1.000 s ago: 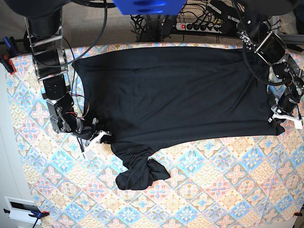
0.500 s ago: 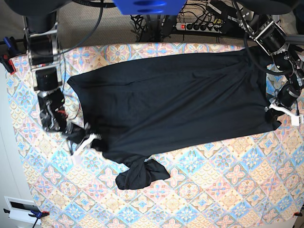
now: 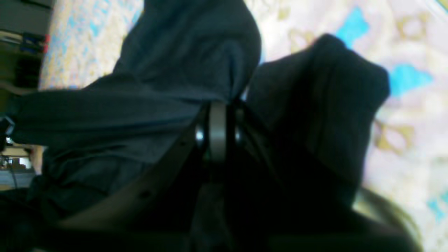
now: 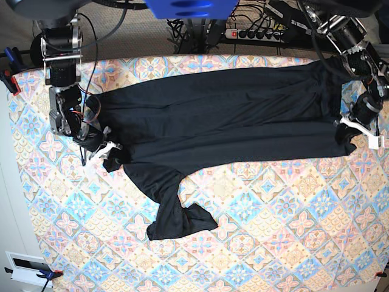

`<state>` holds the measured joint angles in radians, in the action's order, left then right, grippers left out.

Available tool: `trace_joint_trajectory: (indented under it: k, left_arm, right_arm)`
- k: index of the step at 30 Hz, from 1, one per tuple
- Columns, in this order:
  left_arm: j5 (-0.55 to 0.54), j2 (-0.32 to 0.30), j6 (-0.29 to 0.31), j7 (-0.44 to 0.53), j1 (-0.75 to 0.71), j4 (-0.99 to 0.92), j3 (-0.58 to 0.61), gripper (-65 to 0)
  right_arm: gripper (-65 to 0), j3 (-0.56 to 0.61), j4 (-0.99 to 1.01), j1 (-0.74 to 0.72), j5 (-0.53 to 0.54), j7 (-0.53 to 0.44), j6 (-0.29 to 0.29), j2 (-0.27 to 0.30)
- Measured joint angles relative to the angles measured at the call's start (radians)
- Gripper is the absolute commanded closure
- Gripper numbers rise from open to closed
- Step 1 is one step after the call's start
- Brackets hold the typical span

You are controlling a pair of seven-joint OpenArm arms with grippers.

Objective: Layout the t-shirt on the table in an organized manner, then fold the t-shirt properly
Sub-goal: 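Lift the held edges with both grippers and fold the shirt lengthwise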

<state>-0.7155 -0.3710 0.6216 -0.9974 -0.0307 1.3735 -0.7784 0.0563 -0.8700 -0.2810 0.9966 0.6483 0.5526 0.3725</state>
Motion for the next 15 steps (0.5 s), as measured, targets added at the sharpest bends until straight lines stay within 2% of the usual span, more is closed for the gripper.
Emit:
trace_joint_trajectory:
  k: [8,12,15]
  left_arm:
    - [-0.189,-0.021,0.000,0.001,-0.079,0.001,0.005,0.0]
    - [-0.255,-0.019,0.000,-0.002,-0.098,0.001,0.005,0.0]
    - [-0.260,-0.023,0.000,0.000,-0.109,0.003,0.005,0.0]
  right_arm:
    - [0.0,-0.059,-0.084,0.065,-0.006,0.004,-0.006,0.002]
    - [0.0,-0.059,-0.162,0.075,-0.016,0.003,-0.007,0.002]
    - [0.0,-0.060,-0.190,0.079,-0.014,0.002,-0.008,0.002]
